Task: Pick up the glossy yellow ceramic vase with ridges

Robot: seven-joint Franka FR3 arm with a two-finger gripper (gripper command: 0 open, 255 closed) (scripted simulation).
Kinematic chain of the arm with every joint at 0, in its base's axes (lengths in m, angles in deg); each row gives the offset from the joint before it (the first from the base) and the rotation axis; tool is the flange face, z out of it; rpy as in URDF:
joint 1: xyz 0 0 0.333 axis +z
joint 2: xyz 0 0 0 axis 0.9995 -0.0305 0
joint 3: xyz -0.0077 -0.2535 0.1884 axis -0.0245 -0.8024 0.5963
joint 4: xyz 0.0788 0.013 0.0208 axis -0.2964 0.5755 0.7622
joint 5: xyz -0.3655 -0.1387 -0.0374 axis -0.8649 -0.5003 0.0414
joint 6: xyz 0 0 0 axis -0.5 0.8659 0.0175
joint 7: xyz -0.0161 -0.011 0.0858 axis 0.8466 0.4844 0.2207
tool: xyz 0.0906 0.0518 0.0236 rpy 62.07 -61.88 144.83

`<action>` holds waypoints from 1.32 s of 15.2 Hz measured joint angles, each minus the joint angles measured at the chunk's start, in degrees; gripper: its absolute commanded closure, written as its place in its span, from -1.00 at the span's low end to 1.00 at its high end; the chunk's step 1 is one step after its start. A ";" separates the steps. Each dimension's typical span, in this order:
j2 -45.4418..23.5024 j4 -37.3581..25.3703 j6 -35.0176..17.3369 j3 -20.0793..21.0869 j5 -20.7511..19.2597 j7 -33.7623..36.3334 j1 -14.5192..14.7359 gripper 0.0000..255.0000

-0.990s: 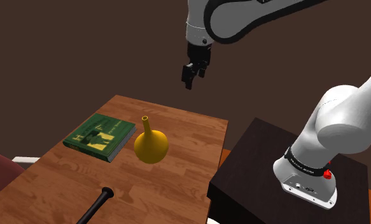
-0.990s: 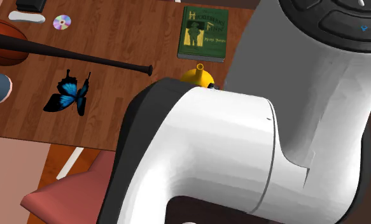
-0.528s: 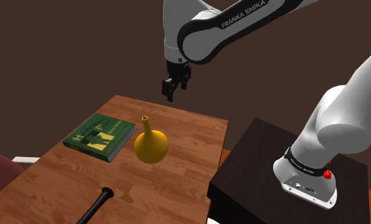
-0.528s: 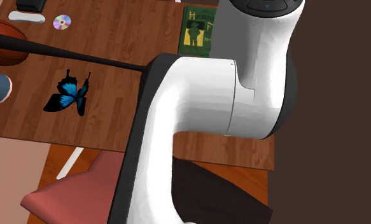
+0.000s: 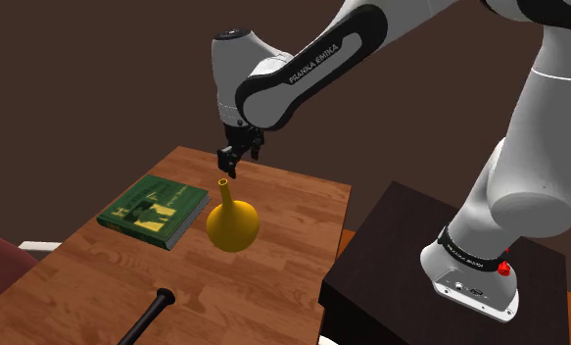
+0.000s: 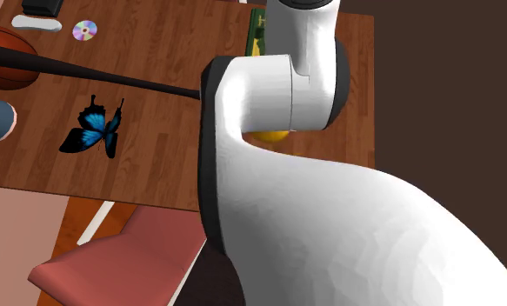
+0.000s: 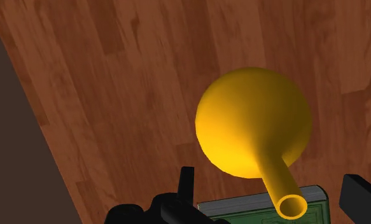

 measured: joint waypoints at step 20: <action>-17.48 -11.16 -5.29 -1.65 -5.52 5.45 3.94 1.00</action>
